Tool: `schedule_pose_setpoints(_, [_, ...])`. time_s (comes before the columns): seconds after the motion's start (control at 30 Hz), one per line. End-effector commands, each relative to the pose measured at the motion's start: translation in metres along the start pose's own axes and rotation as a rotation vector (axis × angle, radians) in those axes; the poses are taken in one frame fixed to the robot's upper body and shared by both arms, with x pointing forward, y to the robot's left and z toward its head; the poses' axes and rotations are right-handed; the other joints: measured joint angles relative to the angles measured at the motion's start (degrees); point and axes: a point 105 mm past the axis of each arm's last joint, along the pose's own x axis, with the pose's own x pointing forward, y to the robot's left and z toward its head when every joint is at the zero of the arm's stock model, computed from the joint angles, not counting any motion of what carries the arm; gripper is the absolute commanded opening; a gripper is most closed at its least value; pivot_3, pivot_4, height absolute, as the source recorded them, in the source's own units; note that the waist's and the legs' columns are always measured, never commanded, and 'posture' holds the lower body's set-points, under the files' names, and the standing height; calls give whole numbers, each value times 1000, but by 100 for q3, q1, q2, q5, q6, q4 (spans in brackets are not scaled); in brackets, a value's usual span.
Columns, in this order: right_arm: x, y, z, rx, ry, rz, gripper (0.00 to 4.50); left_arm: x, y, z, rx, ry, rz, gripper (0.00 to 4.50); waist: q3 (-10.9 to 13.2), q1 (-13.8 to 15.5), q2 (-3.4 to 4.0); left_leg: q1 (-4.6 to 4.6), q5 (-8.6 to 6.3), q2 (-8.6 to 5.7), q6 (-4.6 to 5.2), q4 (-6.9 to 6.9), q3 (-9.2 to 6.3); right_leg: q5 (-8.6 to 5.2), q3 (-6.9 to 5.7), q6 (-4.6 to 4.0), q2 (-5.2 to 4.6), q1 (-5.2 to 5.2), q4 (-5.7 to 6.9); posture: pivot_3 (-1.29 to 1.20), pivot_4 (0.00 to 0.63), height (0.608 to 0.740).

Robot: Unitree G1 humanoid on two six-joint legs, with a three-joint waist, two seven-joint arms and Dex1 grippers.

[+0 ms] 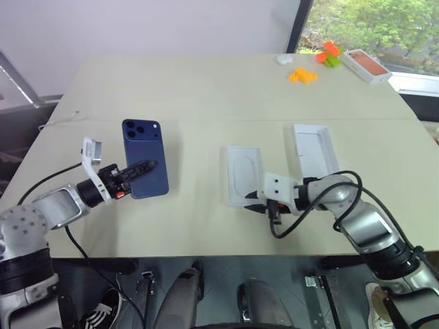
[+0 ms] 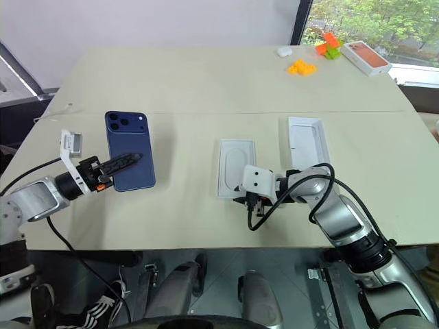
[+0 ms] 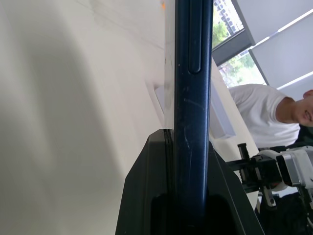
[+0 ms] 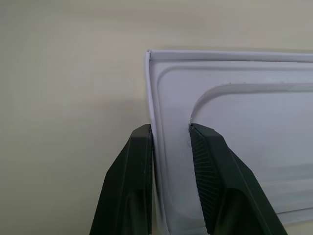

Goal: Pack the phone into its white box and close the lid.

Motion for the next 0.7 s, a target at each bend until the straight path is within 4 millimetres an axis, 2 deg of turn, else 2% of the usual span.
schedule_pose_setpoints(0.03, [-1, 3, 3, -38, -9, 6, 1133, -2, -10, 11, 47, -32, -29, 0, 0, 0, 0, 0, 0, 0, 0, 0, 0, 0, 0, 0, 0, 0, 0, 0, 150, 740])
schedule_pose_setpoints(0.4, [-2, 2, 5, -28, -26, 36, 1133, -1, -7, 9, 42, -23, -17, 0, 0, -4, 0, 2, 1, 0, 1, 1, 0, 1, -1, 2, 0, 4, 1, 0, 150, 740])
schedule_pose_setpoints(0.5, [-1, -5, 9, -38, -40, -9, 1133, -1, -7, 8, 41, -21, -16, 0, 0, -5, 0, 4, 1, 0, 2, 3, 0, 1, -1, 2, 1, 5, 2, 0, 150, 740])
schedule_pose_setpoints(0.6, [-1, -3, 6, -47, -30, 11, 2027, 0, -6, 8, 36, -21, -13, 0, -1, -2, -1, 5, 1, 0, 2, 3, 0, 1, -1, 2, 1, 7, 3, 0, 150, 740])
schedule_pose_setpoints(0.7, [-1, -6, 6, -20, -26, 5, 3506, 0, -6, 8, 36, -19, -14, 0, 0, -2, 0, 5, 1, 0, 1, 3, 0, 1, -1, 2, 1, 6, 3, 0, 150, 740])
